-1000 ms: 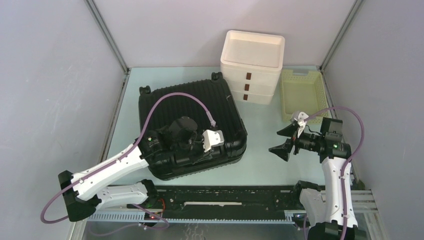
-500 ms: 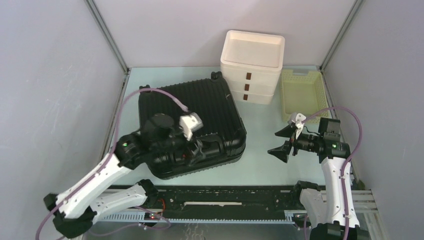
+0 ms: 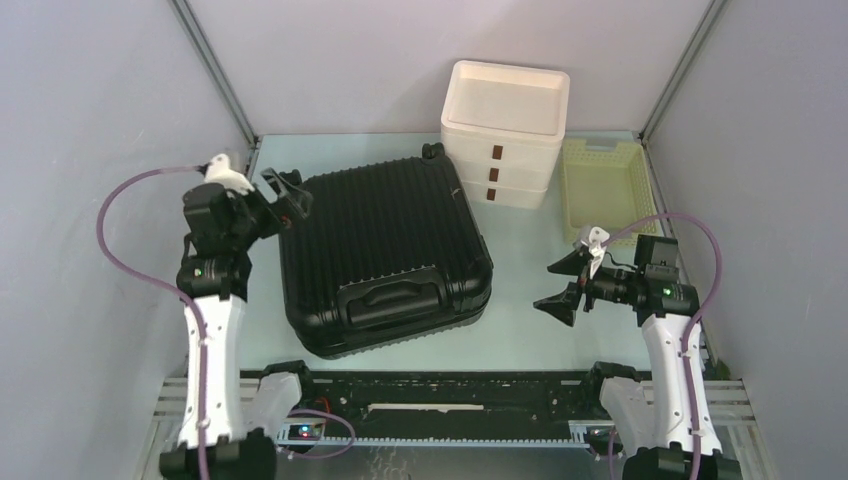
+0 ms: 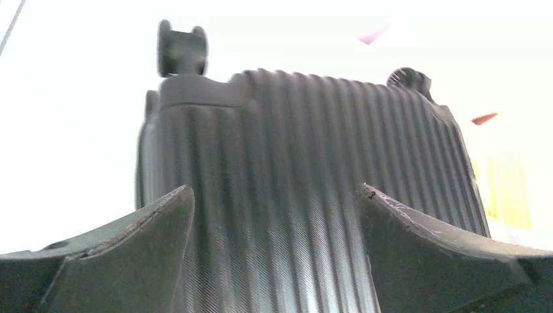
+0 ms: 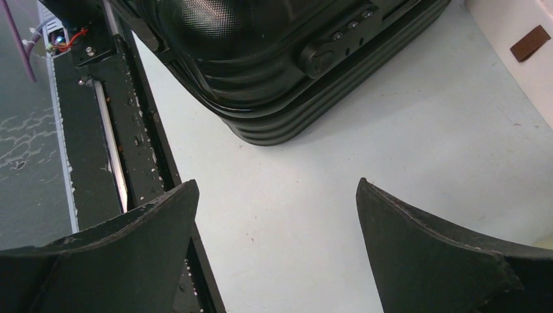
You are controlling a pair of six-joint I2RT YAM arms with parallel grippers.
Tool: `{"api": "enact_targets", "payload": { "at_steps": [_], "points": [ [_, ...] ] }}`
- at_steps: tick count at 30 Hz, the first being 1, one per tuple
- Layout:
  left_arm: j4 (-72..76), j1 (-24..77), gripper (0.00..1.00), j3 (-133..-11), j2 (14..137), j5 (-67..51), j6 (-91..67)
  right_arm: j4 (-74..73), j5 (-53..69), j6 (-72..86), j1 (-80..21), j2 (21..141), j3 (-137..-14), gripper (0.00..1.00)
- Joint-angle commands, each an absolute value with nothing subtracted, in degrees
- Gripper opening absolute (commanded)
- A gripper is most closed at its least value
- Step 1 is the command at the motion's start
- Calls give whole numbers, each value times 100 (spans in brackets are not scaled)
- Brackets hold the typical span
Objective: Open, take out, and arrange the luggage
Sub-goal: Move the luggage to the center of the board, then adjust the luggage at the center of the board.
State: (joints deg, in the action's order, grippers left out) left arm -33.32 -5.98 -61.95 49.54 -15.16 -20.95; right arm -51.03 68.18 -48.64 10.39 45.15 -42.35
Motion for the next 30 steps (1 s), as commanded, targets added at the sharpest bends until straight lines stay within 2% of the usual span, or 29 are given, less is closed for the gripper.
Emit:
{"api": "enact_targets", "payload": {
  "at_steps": [1,5,10,15,20,24,30],
  "points": [
    [-2562,-1508,97,-6031,5501,-1898,-2919,-4690,6809,-4478,825,4593,-4201,100],
    [-2473,-1634,98,-6057,5896,-1844,-2865,-4025,6307,-3870,241,4873,-4295,100],
    [-2394,-1642,99,-5835,6149,-2103,-2737,-3885,5814,-4080,-647,5766,-4921,100],
    [-2324,-1653,99,-5586,6174,-2343,-2672,-4169,5785,-4396,-1246,6788,-5760,93],
    [-2354,-1653,98,-5588,6249,-2447,-2598,-4232,5475,-4374,-1936,7158,-6127,90],
    [-2387,-1656,94,-5567,6354,-2516,-2534,-4221,5443,-4280,-2525,7211,-6168,88],
    [-2473,-1653,81,-5643,6543,-2366,-2426,-4246,5417,-4111,-3428,7366,-6390,81]
  ]
}}
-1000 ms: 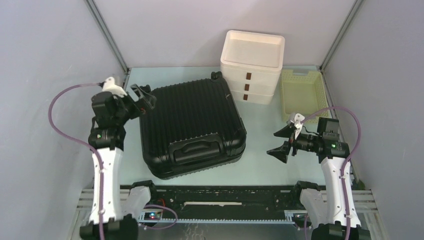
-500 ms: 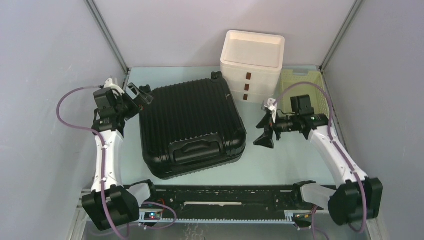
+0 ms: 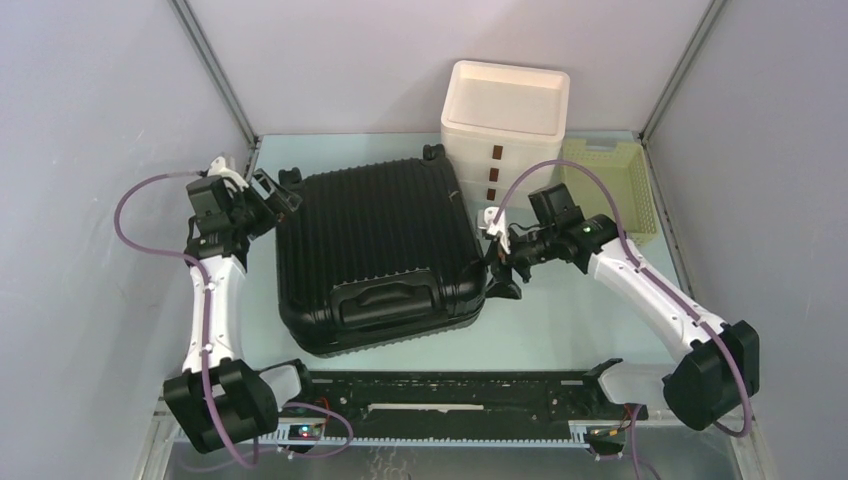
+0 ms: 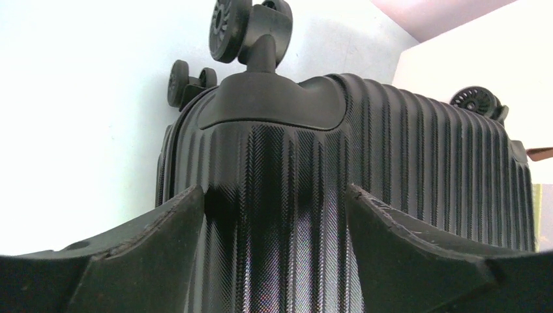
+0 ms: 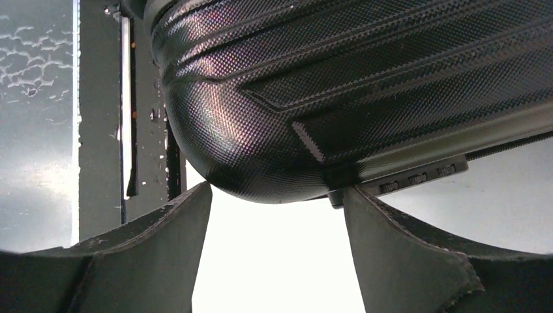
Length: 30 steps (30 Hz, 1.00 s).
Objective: Open, take out, and arrange the luggage
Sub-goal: Adjust the luggage at the center of the board.
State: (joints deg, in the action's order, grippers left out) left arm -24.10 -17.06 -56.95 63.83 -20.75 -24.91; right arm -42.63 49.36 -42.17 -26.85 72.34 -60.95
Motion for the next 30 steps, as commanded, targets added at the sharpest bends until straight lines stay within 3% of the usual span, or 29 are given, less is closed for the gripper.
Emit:
{"api": "enact_targets", "payload": {
  "at_steps": [1,6,13,20,30],
  "points": [
    [-2478,-1657,78,-5683,6611,-2408,-2418,-4227,5373,-4038,-3595,7404,-6442,80],
    [-2461,-1655,68,-5976,7021,-2741,-2434,-4000,5180,-3500,-4139,7756,-6761,73],
    [-2538,-1653,67,-6721,7719,-2882,-2345,-4445,5637,-3617,-4178,8024,-6989,73],
    [-2691,-1652,67,-7358,8297,-2885,-2148,-5521,6872,-4937,-2941,7409,-6801,78],
    [-2678,-1656,68,-7521,8346,-2672,-2003,-4781,7443,-4684,-1223,6706,-6026,82]
  ]
}}
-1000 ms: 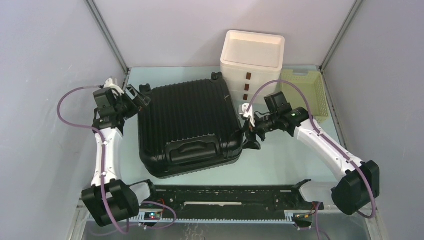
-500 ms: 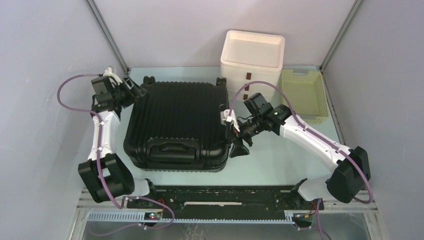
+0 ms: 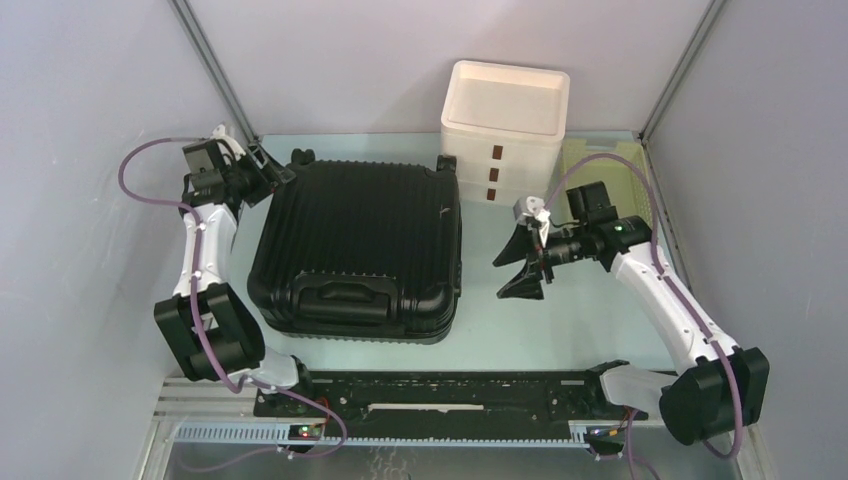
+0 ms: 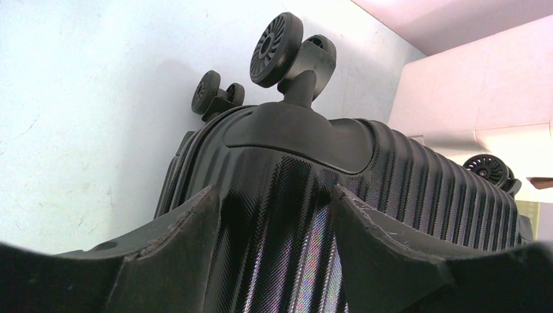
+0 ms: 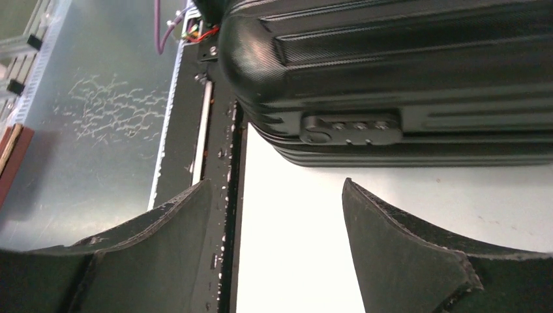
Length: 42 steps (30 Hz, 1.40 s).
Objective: Open, take out, and arrange the luggage
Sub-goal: Adjust the luggage at the center of the board, then rotate the luggage at the center of the board.
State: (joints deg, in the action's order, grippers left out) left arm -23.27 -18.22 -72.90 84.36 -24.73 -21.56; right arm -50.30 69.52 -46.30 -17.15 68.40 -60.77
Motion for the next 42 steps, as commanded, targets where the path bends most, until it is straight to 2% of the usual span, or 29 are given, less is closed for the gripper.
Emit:
{"api": "enact_targets", "payload": {
  "at_steps": [1,8,15,18,20,25,31,38,42],
  "points": [
    [-2680,-1653,69,-7515,8256,-2550,-1970,-4764,7489,-4685,-1076,6668,-5995,82],
    [-2585,-1659,75,-7245,7158,-1874,-1920,-4266,7659,-4369,-556,6413,-5592,86],
    [-2348,-1630,80,-6546,6149,-2311,-2109,-4179,7879,-4236,-182,6429,-5508,87],
    [-2339,-1232,82,-6760,6106,-2455,-2155,-4131,7948,-4176,-46,6417,-5467,87],
    [-2578,-595,83,-7152,6227,-2132,-1993,-4122,7940,-4167,153,6400,-5467,87],
    [-3023,1033,86,-8316,6975,-1046,-1627,-4089,8051,-4076,677,6306,-5405,87],
    [-3833,2435,88,-10320,8803,-45,-1002,-3718,7964,-3645,1201,6172,-5252,88],
    [-5168,3086,91,-13509,11297,683,-569,-3549,7818,-3380,1523,6187,-5229,88],
    [-4995,3242,95,-13677,11735,738,-519,-3512,7745,-3343,1533,6220,-5229,88]
  ]
}}
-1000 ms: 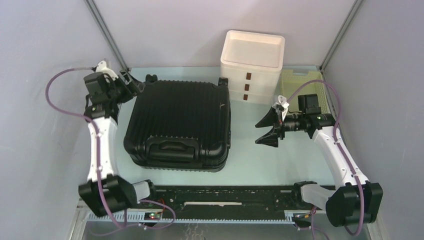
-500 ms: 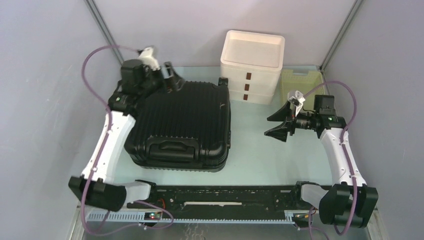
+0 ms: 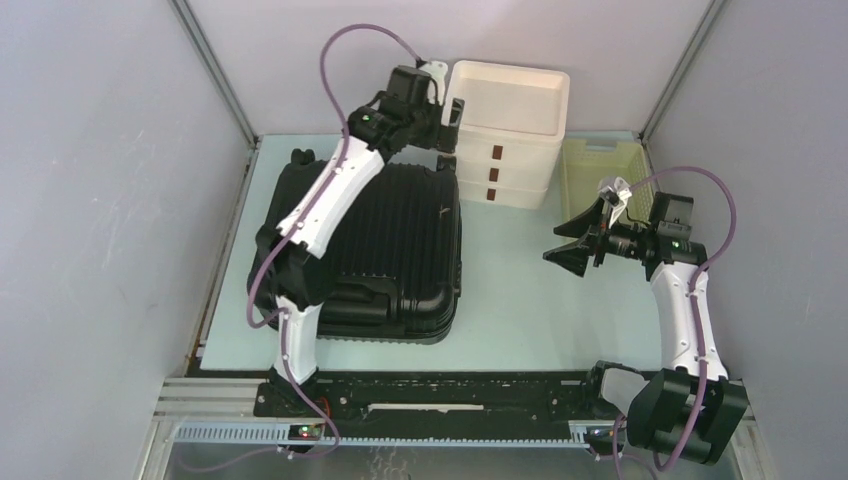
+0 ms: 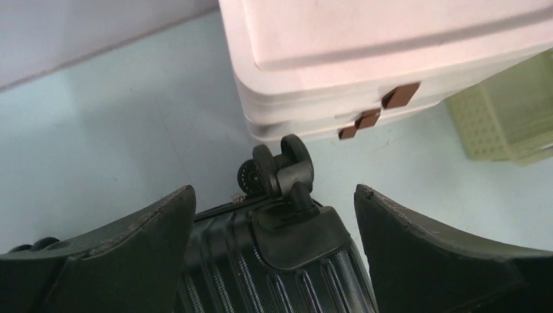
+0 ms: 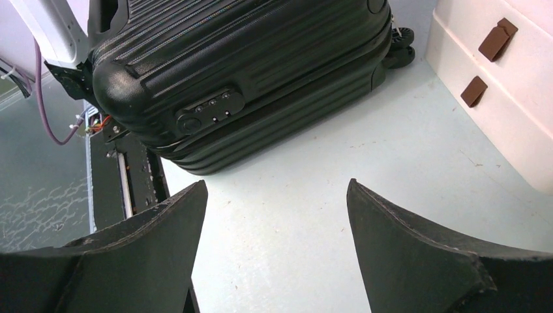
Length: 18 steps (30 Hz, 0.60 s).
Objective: Open, take out, and arrange the luggage
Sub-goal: Rotate the luggage at the center of the board.
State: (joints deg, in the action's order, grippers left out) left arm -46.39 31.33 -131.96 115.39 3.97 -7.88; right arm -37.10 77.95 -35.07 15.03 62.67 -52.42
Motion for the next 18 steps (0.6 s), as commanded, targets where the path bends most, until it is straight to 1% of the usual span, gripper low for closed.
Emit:
{"api": "enact_targets", "payload": {
  "at_steps": [1,6,9,11,14,18],
  "points": [
    [-4927,3267,96,-13643,11808,698,-519,-3506,7733,-3334,1537,6230,-5229,88],
    [-4625,3410,95,-13496,12110,637,-556,-3477,7724,-3298,1529,6258,-5229,88],
    [-4470,3458,92,-13455,12287,682,-658,-3480,7725,-3302,1529,6258,-5229,88],
    [-4375,3478,87,-13427,12408,736,-727,-3480,7726,-3303,1529,6259,-5229,88],
    [-4260,3489,81,-13397,12544,776,-833,-3487,7733,-3313,1529,6266,-5229,88],
    [-4194,3485,76,-13373,12675,855,-918,-3497,7743,-3331,1529,6272,-5229,88]
  ]
}}
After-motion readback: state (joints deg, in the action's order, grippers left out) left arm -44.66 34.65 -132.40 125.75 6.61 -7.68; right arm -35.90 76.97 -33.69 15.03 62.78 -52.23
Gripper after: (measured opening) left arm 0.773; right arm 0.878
